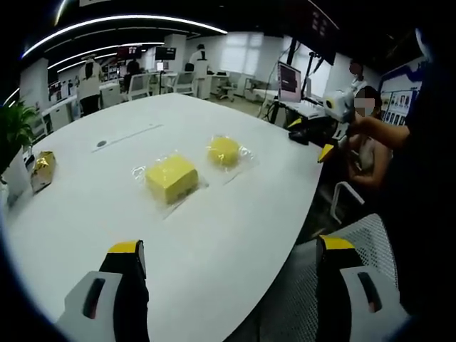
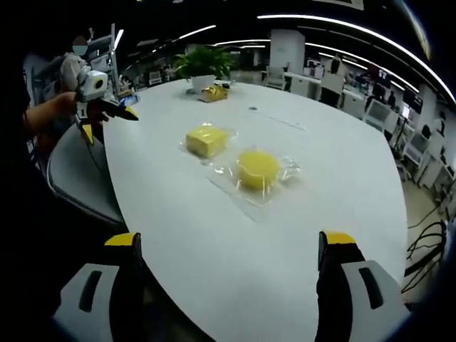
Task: Compare the silicone blocks by pressing each to a similar depth, holding the contact briefly, and releasing to observe deformation and rebound differences across the visible hardness samples.
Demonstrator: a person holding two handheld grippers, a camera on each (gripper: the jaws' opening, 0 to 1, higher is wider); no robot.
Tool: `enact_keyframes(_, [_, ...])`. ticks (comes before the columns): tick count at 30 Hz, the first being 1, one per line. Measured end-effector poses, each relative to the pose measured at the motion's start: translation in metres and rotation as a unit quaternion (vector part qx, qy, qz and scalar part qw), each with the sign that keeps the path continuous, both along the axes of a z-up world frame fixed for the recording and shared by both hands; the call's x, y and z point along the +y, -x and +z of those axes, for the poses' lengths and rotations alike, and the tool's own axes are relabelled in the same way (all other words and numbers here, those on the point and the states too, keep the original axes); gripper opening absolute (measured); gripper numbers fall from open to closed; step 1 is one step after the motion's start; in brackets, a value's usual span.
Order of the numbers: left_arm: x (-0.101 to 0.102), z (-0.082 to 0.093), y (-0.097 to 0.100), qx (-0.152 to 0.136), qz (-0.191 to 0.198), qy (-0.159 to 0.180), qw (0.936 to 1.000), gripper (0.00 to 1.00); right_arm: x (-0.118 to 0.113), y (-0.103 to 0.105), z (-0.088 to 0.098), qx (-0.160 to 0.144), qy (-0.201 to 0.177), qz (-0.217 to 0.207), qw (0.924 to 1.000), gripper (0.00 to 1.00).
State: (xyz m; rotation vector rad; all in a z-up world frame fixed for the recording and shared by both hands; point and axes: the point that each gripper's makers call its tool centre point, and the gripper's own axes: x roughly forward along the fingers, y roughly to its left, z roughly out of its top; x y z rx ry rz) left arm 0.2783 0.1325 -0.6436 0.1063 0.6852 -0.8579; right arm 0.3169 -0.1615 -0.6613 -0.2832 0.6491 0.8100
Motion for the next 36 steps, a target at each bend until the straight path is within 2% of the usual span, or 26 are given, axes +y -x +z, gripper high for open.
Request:
enact_keyframes(3, [-0.001, 0.0, 0.0, 0.004, -0.001, 0.004, 1.0, 0.99, 0.0, -0.001, 0.002, -0.002, -0.006, -0.006, 1.0, 0.96])
enact_keyframes(5, [-0.001, 0.001, -0.004, 0.013, 0.005, 0.019, 0.9997, 0.99, 0.0, -0.002, 0.003, -0.004, -0.008, -0.008, 0.9999, 0.96])
enact_keyframes(10, [0.001, 0.007, -0.022, 0.022, 0.023, 0.033, 0.999, 0.97, -0.001, -0.003, 0.002, -0.004, -0.006, -0.009, 0.9999, 0.96])
enact_keyframes(17, [0.0, 0.021, -0.056, 0.026, 0.047, 0.063, 0.9966, 0.95, -0.003, -0.002, 0.0, 0.002, -0.001, -0.01, 0.9999, 0.93])
enact_keyframes(19, [-0.002, 0.023, -0.064, 0.032, 0.054, 0.072, 0.9954, 0.94, -0.005, -0.006, 0.002, -0.007, -0.001, -0.017, 0.9998, 0.92])
enact_keyframes(20, [-0.003, 0.022, -0.069, 0.037, 0.057, 0.073, 0.995, 0.93, -0.005, -0.008, 0.005, -0.016, -0.007, -0.02, 0.9996, 0.92])
enact_keyframes(24, [-0.007, 0.021, -0.088, 0.048, 0.06, 0.079, 0.9939, 0.92, -0.006, -0.014, 0.014, -0.018, -0.027, -0.033, 0.9989, 0.89])
enact_keyframes(27, [-0.004, 0.014, -0.105, 0.052, 0.069, 0.071, 0.9937, 0.9, -0.009, -0.016, 0.014, -0.025, -0.024, -0.041, 0.9986, 0.88])
enact_keyframes(30, [-0.007, 0.013, -0.131, 0.074, 0.099, 0.11, 0.9863, 0.87, -0.01, -0.016, 0.011, -0.023, -0.021, -0.043, 0.9986, 0.88])
enact_keyframes(34, [-0.007, 0.007, -0.157, 0.093, 0.122, 0.136, 0.9788, 0.86, -0.011, -0.015, 0.01, -0.024, -0.02, -0.047, 0.9984, 0.88])
enact_keyframes(36, [-0.004, 0.003, -0.173, 0.102, 0.145, 0.155, 0.9719, 0.84, -0.013, -0.014, 0.009, -0.022, -0.014, -0.046, 0.9986, 0.87])
